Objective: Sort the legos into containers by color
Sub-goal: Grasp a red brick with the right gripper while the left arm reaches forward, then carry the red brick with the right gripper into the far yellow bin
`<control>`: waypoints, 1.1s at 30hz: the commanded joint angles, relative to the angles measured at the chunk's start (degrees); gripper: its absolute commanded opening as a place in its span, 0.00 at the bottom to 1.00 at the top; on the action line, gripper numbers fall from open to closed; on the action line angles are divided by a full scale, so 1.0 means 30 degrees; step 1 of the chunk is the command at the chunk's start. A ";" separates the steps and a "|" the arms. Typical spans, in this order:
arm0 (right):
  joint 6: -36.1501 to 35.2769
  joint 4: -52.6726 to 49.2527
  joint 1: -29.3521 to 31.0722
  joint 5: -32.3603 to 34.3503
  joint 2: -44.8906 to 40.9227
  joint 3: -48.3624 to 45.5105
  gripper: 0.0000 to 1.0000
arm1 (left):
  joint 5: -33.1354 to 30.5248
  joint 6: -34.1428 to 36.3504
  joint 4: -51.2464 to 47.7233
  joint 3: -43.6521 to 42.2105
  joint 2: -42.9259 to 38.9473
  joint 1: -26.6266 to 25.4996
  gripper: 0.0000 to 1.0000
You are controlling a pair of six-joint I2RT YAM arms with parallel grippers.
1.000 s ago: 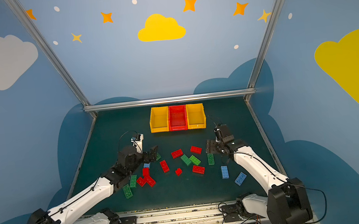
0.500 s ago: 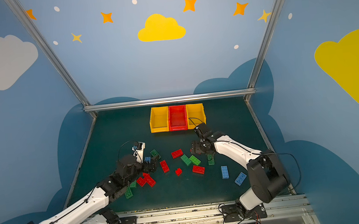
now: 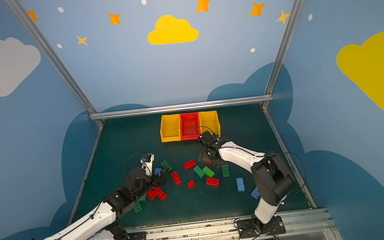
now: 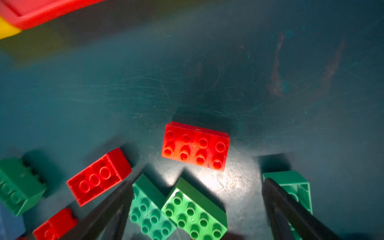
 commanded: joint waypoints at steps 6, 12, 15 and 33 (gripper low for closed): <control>0.1071 -0.0591 0.0090 0.0519 0.2071 0.1567 0.94 | -0.0404 0.0061 0.0120 -0.0352 -0.0340 -0.0029 1.00; 0.1191 -0.0651 0.0044 0.0484 0.2838 0.1890 0.91 | -0.0462 0.0049 0.0150 -0.0360 -0.0137 -0.0044 1.00; 0.1131 -0.0645 0.0003 0.0385 0.3061 0.1921 0.87 | -0.0463 0.0064 0.0180 -0.0301 0.0012 -0.0046 1.00; -0.0247 -0.0818 -0.0377 -0.0369 0.4019 0.2675 0.44 | -0.0609 0.0046 0.0377 -0.0243 0.0802 -0.0033 1.00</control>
